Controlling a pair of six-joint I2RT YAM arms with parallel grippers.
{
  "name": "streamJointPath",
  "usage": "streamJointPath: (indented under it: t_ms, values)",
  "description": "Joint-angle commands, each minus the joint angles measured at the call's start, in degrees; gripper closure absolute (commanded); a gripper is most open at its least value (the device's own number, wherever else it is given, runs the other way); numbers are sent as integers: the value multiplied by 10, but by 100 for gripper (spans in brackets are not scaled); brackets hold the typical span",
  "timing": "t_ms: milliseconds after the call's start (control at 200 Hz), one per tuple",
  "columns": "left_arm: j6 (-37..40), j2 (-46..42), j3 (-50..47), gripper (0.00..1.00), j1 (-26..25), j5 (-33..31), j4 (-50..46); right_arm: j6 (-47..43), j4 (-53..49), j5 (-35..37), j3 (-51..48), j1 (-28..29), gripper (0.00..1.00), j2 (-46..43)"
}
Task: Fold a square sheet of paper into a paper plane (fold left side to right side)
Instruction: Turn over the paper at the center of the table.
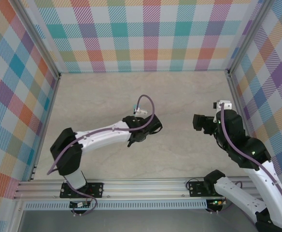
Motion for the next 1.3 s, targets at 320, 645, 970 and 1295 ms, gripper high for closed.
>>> streamJointPath:
  t_ms: [320,645,970,1295]
  values:
    - [-159,227,181,100,-10,37,-188,2,-34,46,-5,1,1,1]
    - [-135,275,237,69,-8,109,-144,1,-52,46,-4,1,0,10]
    - [-44,136,155,38,53,255,18,9,-48,-6,-4,2,0,25]
    - [29,-81,-133,15,225,449,274,11,81,-220,-53,2,0,88]
